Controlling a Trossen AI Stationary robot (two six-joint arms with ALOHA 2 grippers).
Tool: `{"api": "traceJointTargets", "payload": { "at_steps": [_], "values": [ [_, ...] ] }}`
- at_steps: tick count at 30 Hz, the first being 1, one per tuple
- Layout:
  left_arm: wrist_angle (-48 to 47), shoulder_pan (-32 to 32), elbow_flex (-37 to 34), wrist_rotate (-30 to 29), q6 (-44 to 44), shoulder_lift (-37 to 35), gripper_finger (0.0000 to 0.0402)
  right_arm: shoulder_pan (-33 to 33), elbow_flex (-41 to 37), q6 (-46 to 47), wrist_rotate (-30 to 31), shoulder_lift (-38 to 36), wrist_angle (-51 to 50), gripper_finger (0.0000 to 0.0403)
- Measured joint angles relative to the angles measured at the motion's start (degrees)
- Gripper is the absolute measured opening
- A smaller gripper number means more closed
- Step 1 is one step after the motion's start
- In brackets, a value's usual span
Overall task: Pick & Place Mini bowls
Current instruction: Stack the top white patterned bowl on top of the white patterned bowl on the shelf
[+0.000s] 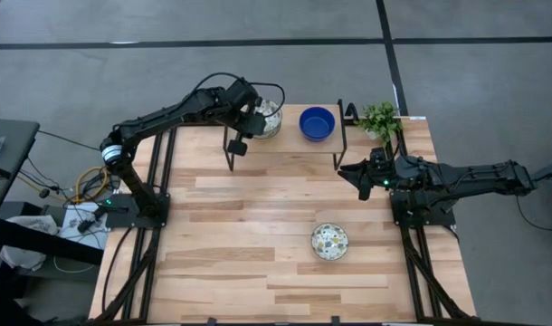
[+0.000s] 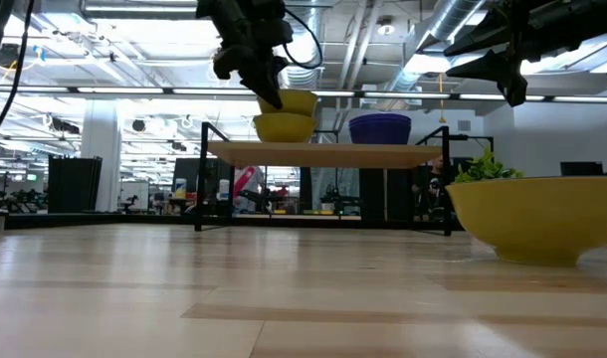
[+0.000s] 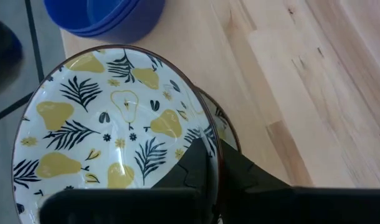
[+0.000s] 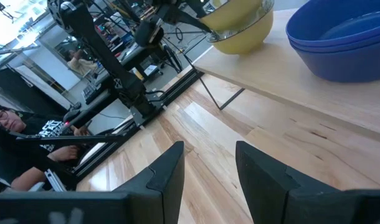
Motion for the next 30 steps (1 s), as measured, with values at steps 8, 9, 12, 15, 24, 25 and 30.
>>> {"api": "traceJointTargets", "payload": {
  "at_steps": [8, 9, 12, 15, 24, 25, 30],
  "values": [
    [-0.37, 0.04, -0.15, -0.31, 0.0, 0.7, 0.0012, 0.0, 0.0, 0.0, 0.0, -0.01, 0.0, 0.0134],
    [-0.44, 0.02, -0.22, -0.63, 0.02, 0.7, 0.0012, 0.0, 0.0, -0.02, 0.02, -0.02, 0.0, 0.0133],
    [-0.37, 0.03, -0.3, -0.73, -0.08, 0.68, 0.0012, 0.0, 0.0, -0.02, 0.0, -0.02, 0.0, 0.0133],
    [-0.39, 0.04, -0.37, -1.25, -0.42, 0.68, 0.0013, 0.0, 0.0, -0.08, 0.0, 0.0, 0.0, 0.0134],
    [-0.37, 0.04, -0.42, -1.33, -0.46, 0.68, 0.0029, 0.0, 0.0, -0.11, 0.01, -0.01, 0.0, 0.0134],
    [-0.37, 0.04, -0.42, -1.34, -0.46, 0.68, 0.0031, 0.0, 0.0, -0.11, 0.01, 0.0, 0.0, 0.0134],
    [-0.03, 0.02, -0.44, -1.33, -1.41, 0.66, 0.0035, 0.0, 0.0, -0.11, 0.0, 0.01, 0.0, 0.0133]
  ]
}}
